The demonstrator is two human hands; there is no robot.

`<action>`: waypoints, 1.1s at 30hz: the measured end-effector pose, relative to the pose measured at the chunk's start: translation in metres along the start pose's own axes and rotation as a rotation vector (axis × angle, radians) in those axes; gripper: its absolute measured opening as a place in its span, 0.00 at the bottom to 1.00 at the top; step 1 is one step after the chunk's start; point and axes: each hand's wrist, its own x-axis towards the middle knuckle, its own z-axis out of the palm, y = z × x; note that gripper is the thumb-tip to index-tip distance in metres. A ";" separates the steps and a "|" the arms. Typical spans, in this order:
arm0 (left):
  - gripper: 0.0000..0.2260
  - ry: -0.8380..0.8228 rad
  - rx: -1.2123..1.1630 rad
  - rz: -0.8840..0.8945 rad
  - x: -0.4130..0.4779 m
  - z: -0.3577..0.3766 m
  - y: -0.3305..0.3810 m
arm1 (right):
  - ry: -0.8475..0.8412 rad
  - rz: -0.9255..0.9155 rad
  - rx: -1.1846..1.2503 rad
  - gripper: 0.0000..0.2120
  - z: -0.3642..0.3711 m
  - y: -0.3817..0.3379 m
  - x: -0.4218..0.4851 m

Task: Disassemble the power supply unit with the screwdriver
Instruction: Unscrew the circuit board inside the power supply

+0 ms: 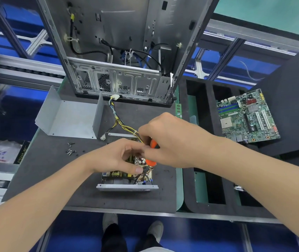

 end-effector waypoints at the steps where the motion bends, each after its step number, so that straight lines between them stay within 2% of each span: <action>1: 0.18 0.016 0.029 0.000 0.001 0.000 0.000 | 0.009 0.002 0.007 0.08 -0.003 0.001 -0.001; 5: 0.19 0.064 0.172 -0.041 0.003 0.001 -0.004 | 0.068 -0.008 0.019 0.11 -0.018 0.004 -0.008; 7: 0.20 0.069 0.266 -0.030 0.002 0.003 -0.003 | 0.099 -0.012 0.014 0.09 -0.027 0.004 -0.014; 13: 0.11 0.103 0.547 0.022 0.002 0.011 -0.002 | 0.163 0.013 0.021 0.08 -0.048 0.008 -0.031; 17: 0.08 0.173 0.567 0.013 0.002 0.016 -0.007 | 0.196 0.006 0.020 0.11 -0.055 0.011 -0.040; 21: 0.05 0.252 0.489 0.050 0.001 0.020 -0.011 | 0.217 0.008 0.019 0.10 -0.057 0.012 -0.042; 26: 0.02 0.289 0.568 0.067 -0.005 0.021 -0.002 | 0.236 0.001 0.013 0.09 -0.057 0.012 -0.042; 28: 0.01 0.383 0.609 0.079 -0.015 0.016 0.006 | 0.250 -0.003 0.012 0.09 -0.058 0.013 -0.040; 30: 0.04 0.525 0.672 0.069 -0.034 0.004 0.012 | 0.279 -0.010 0.027 0.10 -0.059 0.011 -0.034; 33: 0.03 0.714 0.859 -0.009 -0.077 -0.019 0.007 | 0.320 -0.029 0.058 0.09 -0.059 0.003 -0.018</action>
